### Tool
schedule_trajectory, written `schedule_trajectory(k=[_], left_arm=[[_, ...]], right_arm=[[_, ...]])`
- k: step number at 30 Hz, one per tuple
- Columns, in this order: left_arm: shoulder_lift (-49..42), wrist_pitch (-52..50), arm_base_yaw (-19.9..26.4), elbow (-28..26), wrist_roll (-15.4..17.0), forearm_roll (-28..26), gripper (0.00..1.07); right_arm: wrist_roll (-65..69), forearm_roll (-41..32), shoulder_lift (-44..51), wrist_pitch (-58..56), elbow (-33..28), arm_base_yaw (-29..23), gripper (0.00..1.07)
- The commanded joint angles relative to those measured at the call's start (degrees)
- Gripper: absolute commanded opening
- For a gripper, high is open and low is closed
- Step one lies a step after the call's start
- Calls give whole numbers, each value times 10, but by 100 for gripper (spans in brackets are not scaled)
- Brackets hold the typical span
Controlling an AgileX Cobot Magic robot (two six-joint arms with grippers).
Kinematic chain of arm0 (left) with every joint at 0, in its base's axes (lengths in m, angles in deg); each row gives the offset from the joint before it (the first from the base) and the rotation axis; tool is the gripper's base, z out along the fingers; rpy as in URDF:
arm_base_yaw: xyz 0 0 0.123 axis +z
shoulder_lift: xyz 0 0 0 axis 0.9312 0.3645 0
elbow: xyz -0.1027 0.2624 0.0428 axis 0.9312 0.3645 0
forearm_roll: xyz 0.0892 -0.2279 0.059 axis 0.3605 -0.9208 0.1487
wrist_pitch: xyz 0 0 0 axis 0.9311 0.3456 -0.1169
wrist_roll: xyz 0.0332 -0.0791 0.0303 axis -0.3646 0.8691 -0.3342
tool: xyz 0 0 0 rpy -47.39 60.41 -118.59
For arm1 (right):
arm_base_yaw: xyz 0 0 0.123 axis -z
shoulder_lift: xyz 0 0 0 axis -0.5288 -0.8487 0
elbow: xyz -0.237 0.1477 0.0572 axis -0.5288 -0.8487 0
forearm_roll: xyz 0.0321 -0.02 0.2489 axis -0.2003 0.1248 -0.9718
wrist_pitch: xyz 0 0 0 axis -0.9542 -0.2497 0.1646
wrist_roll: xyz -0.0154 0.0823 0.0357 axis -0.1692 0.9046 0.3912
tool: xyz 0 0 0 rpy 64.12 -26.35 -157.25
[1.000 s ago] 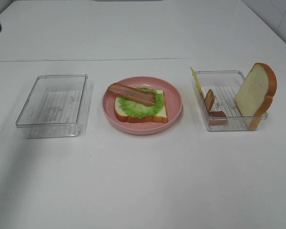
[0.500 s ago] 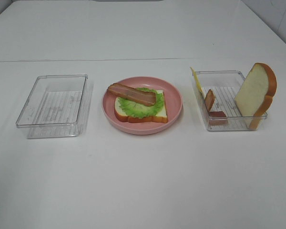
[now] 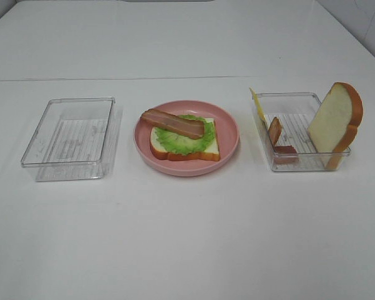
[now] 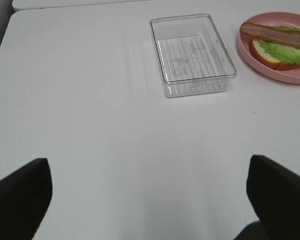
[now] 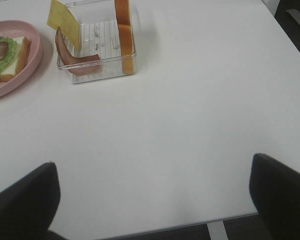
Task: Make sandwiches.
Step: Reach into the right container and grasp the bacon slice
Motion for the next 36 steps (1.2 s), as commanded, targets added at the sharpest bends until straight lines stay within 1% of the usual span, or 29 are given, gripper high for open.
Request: schedule_trajectory(k=[1, 2, 5, 20, 22, 25, 26, 27, 28, 29, 30, 31, 32, 33, 34, 35, 36], left_arm=[[-51, 1, -3, 7, 3, -2, 98], [-73, 5, -3, 10, 5, -5, 98], [-69, 14, -3, 17, 6, -10, 98], [-69, 13, -3, 17, 6, -10, 98], [-69, 13, -3, 17, 5, -10, 98], [-69, 13, -3, 17, 5, -10, 98], [-69, 13, -3, 17, 5, -10, 98], [-69, 13, -3, 17, 2, -9, 98], [-69, 13, -3, 17, 2, -9, 98], [-69, 13, -3, 17, -5, -1, 98], [-69, 13, -3, 17, -9, 3, 98], [-69, 13, -3, 17, -9, 3, 98], [-69, 13, -3, 17, -10, 3, 98], [-69, 13, -3, 17, -10, 3, 98], [-69, 13, -3, 17, -10, 3, 98], [-69, 13, -3, 17, -10, 3, 98], [-69, 13, -3, 17, -10, 3, 98]], right_arm=[[4, 1, 17, 2, -2, 2, 99], [4, 1, 17, 2, -2, 2, 99], [4, 1, 17, 2, -2, 2, 99], [4, 1, 9, 3, -2, 2, 99], [4, -6, -25, 3, 10, 2, 99], [3, -9, -47, 3, 16, 2, 99], [-6, -17, -98, 3, 34, 2, 99], [-30, -32, -168, 3, 61, 2, 99], [-30, -32, -168, 3, 61, 2, 99], [-52, -49, -239, -1, 92, 2, 99], [-61, -56, -280, -6, 112, 2, 99], [-61, -56, -280, -6, 112, 2, 99], [-74, -77, -363, -18, 154, 2, 99], [-77, -88, -394, -23, 171, 2, 99], [-77, -88, -394, -23, 171, 2, 99], [-88, -112, -471, -32, 213, 2, 99], [-92, -121, -499, -36, 229, 2, 99]])
